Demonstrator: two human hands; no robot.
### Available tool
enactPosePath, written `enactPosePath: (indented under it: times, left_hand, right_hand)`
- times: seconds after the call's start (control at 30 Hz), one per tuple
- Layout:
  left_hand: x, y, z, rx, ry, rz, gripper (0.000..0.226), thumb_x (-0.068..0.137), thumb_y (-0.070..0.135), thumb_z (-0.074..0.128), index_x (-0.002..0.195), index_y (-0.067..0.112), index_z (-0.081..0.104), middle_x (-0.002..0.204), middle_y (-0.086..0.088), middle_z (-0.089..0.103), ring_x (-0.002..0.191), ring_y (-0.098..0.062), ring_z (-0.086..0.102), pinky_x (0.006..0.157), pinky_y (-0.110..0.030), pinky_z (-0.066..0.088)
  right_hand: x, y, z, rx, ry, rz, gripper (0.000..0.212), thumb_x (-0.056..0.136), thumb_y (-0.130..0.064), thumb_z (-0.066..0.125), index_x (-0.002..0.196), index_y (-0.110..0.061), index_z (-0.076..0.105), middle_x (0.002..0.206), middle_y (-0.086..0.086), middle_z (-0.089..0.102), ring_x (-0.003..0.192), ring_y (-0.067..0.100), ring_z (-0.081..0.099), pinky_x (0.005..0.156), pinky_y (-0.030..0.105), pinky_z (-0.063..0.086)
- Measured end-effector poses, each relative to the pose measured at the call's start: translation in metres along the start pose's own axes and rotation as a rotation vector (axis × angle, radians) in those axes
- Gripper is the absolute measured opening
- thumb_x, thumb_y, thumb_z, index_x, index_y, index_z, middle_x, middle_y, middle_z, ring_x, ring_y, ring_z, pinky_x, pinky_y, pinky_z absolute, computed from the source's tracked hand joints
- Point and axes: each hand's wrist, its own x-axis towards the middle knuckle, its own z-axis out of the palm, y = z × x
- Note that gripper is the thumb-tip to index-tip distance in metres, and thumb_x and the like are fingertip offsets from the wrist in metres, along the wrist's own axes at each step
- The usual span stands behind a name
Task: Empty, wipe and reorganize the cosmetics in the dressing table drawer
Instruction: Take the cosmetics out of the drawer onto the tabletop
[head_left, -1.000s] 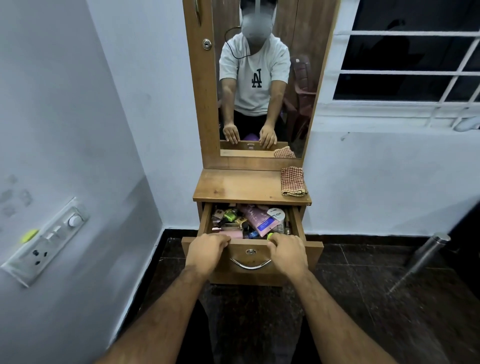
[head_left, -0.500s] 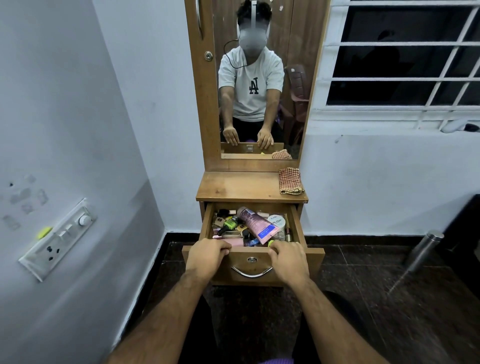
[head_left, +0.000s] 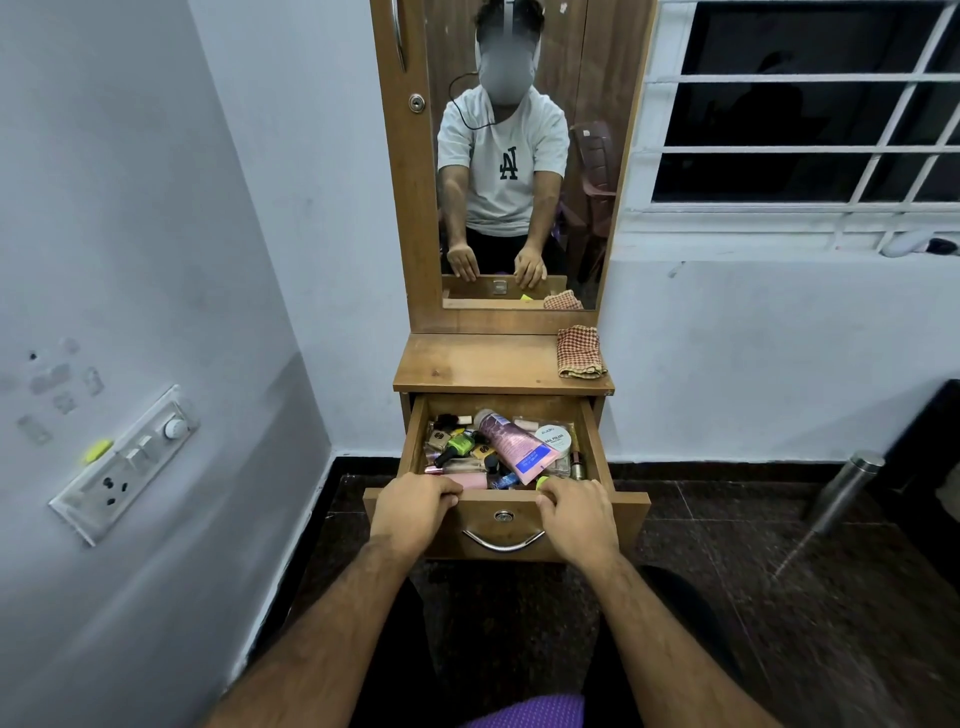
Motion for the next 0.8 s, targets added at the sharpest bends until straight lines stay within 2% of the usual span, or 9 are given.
enactPosePath:
  times: [0.3, 0.43, 0.5, 0.6, 0.7, 0.8]
  left_hand:
    - [-0.003, -0.007, 0.000, -0.038, -0.009, 0.021, 0.023, 0.094, 0.037, 0.061, 0.116, 0.038, 0.070, 0.116, 0.017, 0.070, 0.113, -0.010, 0.060, 0.092, -0.026, 0.047]
    - [0.011, -0.013, -0.004, -0.108, -0.139, -0.007, 0.019, 0.088, 0.036, 0.069, 0.107, 0.039, 0.074, 0.112, 0.016, 0.071, 0.109, -0.009, 0.061, 0.093, -0.028, 0.048]
    - [0.020, -0.019, -0.005, -0.192, -0.194, -0.015, 0.017, 0.084, 0.040, 0.072, 0.101, 0.039, 0.075, 0.107, 0.017, 0.072, 0.104, -0.006, 0.062, 0.091, -0.030, 0.050]
    - [0.034, -0.026, -0.003, -0.317, -0.156, -0.023, 0.017, 0.085, 0.037, 0.072, 0.101, 0.034, 0.076, 0.104, 0.016, 0.073, 0.096, -0.002, 0.063, 0.090, -0.030, 0.051]
    - [0.052, -0.033, 0.000, -0.384, -0.067, -0.064, 0.015, 0.088, 0.031, 0.071, 0.101, 0.030, 0.077, 0.102, 0.014, 0.073, 0.096, -0.005, 0.064, 0.091, -0.030, 0.051]
    - [0.078, -0.038, 0.006, -0.403, -0.023, -0.126, 0.014, 0.089, 0.026, 0.071, 0.102, 0.029, 0.076, 0.101, 0.012, 0.074, 0.091, -0.005, 0.065, 0.088, -0.029, 0.053]
  right_hand:
    - [-0.005, -0.002, -0.003, -0.005, 0.003, 0.029, 0.023, 0.091, -0.034, 0.053, 0.102, -0.027, 0.072, 0.095, -0.007, 0.072, 0.096, 0.015, 0.059, 0.099, 0.033, 0.040]
    - [0.002, -0.006, -0.011, 0.014, -0.074, 0.045, 0.021, 0.091, -0.032, 0.056, 0.103, -0.025, 0.072, 0.097, -0.006, 0.073, 0.094, 0.015, 0.062, 0.095, 0.032, 0.043]
    - [0.009, -0.007, -0.011, 0.048, -0.122, 0.058, 0.020, 0.090, -0.032, 0.057, 0.102, -0.025, 0.072, 0.098, -0.007, 0.073, 0.093, 0.014, 0.063, 0.086, 0.029, 0.046]
    - [0.023, -0.010, -0.006, 0.095, -0.132, 0.060, 0.016, 0.091, -0.032, 0.059, 0.100, -0.024, 0.071, 0.098, -0.005, 0.072, 0.092, 0.014, 0.063, 0.073, 0.027, 0.045]
    - [0.043, -0.016, 0.000, 0.151, -0.083, 0.027, 0.013, 0.088, -0.031, 0.062, 0.092, -0.023, 0.072, 0.091, -0.004, 0.073, 0.086, 0.017, 0.067, 0.076, 0.033, 0.054]
    - [0.068, -0.027, 0.008, 0.167, -0.086, -0.014, 0.012, 0.088, -0.029, 0.064, 0.093, -0.023, 0.073, 0.093, -0.004, 0.073, 0.084, 0.015, 0.066, 0.078, 0.035, 0.055]
